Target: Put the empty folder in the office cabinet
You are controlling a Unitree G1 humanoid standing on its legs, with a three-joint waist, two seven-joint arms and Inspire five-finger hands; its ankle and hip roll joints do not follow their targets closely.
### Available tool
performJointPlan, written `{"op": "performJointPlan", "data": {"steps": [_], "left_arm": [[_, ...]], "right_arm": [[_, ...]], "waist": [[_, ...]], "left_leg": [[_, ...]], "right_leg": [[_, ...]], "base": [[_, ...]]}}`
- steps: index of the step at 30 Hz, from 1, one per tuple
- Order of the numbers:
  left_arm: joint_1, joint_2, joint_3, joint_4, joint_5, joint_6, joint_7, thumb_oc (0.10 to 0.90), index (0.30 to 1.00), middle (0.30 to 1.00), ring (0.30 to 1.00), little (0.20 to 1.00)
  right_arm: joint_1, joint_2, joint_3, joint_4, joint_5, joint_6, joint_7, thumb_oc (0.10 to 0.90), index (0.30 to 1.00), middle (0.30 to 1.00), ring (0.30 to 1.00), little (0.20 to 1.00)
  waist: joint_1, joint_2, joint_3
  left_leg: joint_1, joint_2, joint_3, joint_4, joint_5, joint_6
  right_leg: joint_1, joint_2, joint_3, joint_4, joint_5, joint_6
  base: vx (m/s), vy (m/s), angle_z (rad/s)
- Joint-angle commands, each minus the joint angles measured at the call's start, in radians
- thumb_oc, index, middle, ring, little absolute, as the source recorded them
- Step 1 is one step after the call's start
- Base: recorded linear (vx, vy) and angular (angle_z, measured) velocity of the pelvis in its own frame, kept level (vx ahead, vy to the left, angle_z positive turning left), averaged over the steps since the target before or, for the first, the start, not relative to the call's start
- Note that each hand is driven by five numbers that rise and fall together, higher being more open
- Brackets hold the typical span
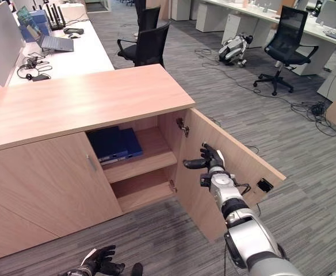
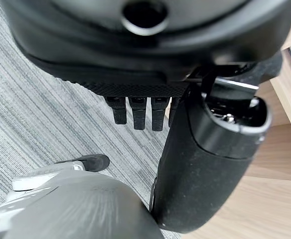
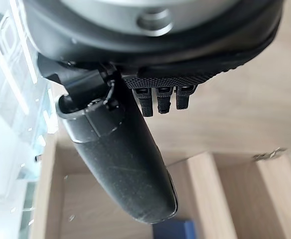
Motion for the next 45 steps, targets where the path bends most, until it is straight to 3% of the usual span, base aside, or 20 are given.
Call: {"op": "performJointPlan", "data": {"steps": [1,8,13,15,23,28,33,39,45], "left_arm": [[-0.015,0.006,-0.078,0.041,-0.025,0.000,0.019,0.800,0.900,0.900,0.900,0.900],[-0.014,-0.006,-0.063,0.048,-0.027,0.001,0.028,0.800,0.900,0.900,0.900,0.900],[-0.002,-0.022,-0.030,0.048,-0.007,0.001,0.031,0.800,0.900,0.900,0.900,0.900],[0.001,-0.024,-0.028,0.048,-0.003,0.002,0.029,0.800,0.900,0.900,0.900,0.900],[0.018,-0.024,-0.019,0.036,0.021,0.003,0.019,0.800,0.900,0.900,0.900,0.900],[0.036,-0.015,-0.031,0.018,0.025,0.004,0.003,0.800,0.900,0.900,0.900,0.900],[0.041,-0.011,-0.050,0.020,0.014,0.004,-0.007,0.800,0.900,0.900,0.900,0.900],[0.053,-0.019,-0.050,0.067,0.009,0.002,-0.004,0.800,0.900,0.900,0.900,0.900],[0.057,-0.020,-0.047,0.074,0.000,0.005,0.000,0.800,0.900,0.900,0.900,0.900]], "right_arm": [[-0.104,-0.030,0.024,-0.086,0.049,-0.096,-0.018,0.800,0.900,0.900,0.900,0.900],[0.012,0.006,0.037,-0.147,0.059,-0.104,-0.008,0.800,0.900,0.900,0.900,0.900],[0.291,0.035,0.001,-0.117,0.039,-0.087,0.028,0.800,0.900,0.900,0.900,0.900],[0.320,0.032,-0.009,-0.101,0.028,-0.082,0.032,0.800,0.900,0.900,0.900,0.900],[0.468,-0.029,-0.199,0.069,0.069,-0.064,0.019,0.800,0.900,0.900,0.900,0.900],[0.441,-0.128,-0.288,0.127,0.116,-0.067,0.010,0.800,0.900,0.900,0.900,0.900],[0.343,-0.191,-0.279,0.116,0.136,-0.080,0.002,0.800,0.900,0.900,0.900,0.900],[0.229,-0.195,-0.197,0.059,0.110,-0.089,0.001,0.800,0.900,0.900,0.900,0.900],[0.154,-0.135,-0.083,-0.117,0.082,-0.104,0.005,0.800,0.900,0.900,0.900,0.900]], "waist": [[0.017,-0.059,0.012],[-0.001,-0.053,0.014],[-0.039,-0.041,0.015],[-0.043,-0.041,0.014],[-0.073,-0.031,0.006],[-0.082,-0.027,0.003],[-0.081,-0.025,0.004],[-0.075,-0.028,0.010],[-0.068,-0.029,0.014]], "left_leg": [[0.067,0.006,-0.002,-0.008,-0.105,-0.025],[0.068,0.002,0.006,-0.008,-0.109,-0.020],[0.080,0.002,0.025,-0.008,-0.119,-0.016],[0.082,0.001,0.027,-0.008,-0.120,-0.015],[0.094,0.006,0.044,-0.008,-0.129,-0.016],[0.104,0.013,0.064,-0.008,-0.133,-0.018],[0.109,0.015,0.075,-0.008,-0.132,-0.021],[0.103,0.018,0.075,-0.008,-0.128,-0.024],[0.100,0.019,0.076,-0.008,-0.125,-0.025]], "right_leg": [[0.021,-0.049,0.062,0.018,-0.065,0.084],[0.013,-0.052,0.074,0.017,-0.061,0.085],[0.012,-0.056,0.091,0.010,-0.054,0.089],[0.013,-0.057,0.092,0.008,-0.053,0.090],[0.013,-0.057,0.103,0.001,-0.051,0.094],[0.008,-0.054,0.114,0.001,-0.050,0.097],[0.011,-0.049,0.120,0.001,-0.049,0.095],[0.005,-0.045,0.119,0.001,-0.048,0.093],[-0.001,-0.043,0.121,0.001,-0.044,0.090]], "base": [[-0.02,0.036,-0.02],[-0.02,0.026,-0.06],[-0.01,0.011,-0.09],[-0.01,-0.003,-0.12],[0.00,-0.010,-0.11],[-0.01,-0.015,-0.11],[-0.02,-0.009,-0.11],[-0.02,-0.005,-0.03],[0.00,0.000,-0.01]]}}
